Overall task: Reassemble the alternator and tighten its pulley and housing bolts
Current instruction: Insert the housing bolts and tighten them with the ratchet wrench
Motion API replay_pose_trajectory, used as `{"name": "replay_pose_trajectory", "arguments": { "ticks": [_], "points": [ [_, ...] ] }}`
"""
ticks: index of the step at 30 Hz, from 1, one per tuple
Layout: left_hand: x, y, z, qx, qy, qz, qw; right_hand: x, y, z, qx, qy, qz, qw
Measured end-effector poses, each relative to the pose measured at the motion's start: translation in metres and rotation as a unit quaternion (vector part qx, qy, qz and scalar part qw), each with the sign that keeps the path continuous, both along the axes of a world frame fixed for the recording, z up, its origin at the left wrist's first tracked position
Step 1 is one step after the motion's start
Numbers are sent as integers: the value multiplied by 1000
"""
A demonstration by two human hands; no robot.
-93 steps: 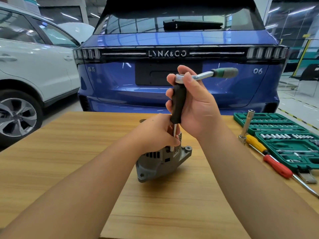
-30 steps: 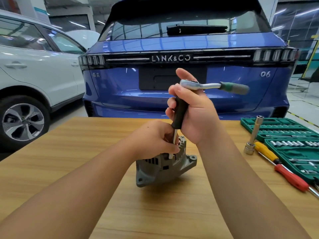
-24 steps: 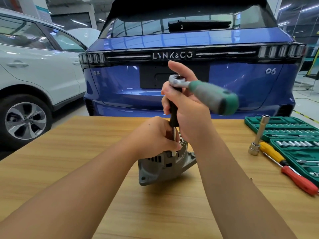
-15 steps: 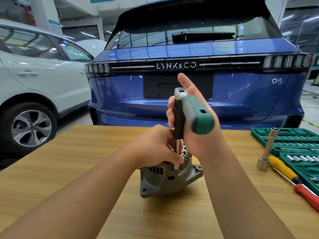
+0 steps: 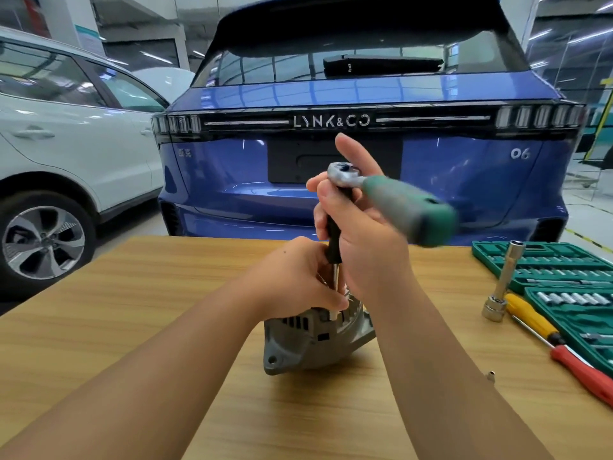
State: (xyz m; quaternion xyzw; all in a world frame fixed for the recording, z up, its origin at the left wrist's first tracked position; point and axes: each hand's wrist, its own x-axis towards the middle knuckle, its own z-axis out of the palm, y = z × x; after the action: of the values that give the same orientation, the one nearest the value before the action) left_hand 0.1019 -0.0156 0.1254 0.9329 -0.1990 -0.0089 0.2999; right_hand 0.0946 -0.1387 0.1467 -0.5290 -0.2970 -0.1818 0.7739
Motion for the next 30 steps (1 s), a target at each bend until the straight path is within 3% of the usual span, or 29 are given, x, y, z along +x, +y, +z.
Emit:
{"name": "replay_pose_trajectory", "arguments": {
  "ticks": [2, 5, 13, 18, 22, 26, 30],
  "points": [
    [-1, 1, -2, -3, -1, 9, 1000, 0, 0, 7, 24, 72, 68, 995],
    [-2, 2, -2, -22, 3, 14, 1000, -3, -1, 10, 58, 69, 146, 985],
    [-7, -2, 3, 5, -1, -17, 1000, -9, 0, 2, 27, 82, -74, 994],
    [-7, -2, 4, -12, -9, 5, 1000, -9, -1, 1, 15, 50, 26, 998],
    [-9, -2, 5, -22, -9, -1, 1000, -8, 4, -2, -6, -28, -18, 999],
    [-11, -4, 4, -14, -19, 16, 1000, -2, -1, 3, -2, 12, 99, 995],
    [-10, -5, 3, -16, -21, 28, 999, 2, -1, 12, 5, 90, 116, 989]
  ]
}}
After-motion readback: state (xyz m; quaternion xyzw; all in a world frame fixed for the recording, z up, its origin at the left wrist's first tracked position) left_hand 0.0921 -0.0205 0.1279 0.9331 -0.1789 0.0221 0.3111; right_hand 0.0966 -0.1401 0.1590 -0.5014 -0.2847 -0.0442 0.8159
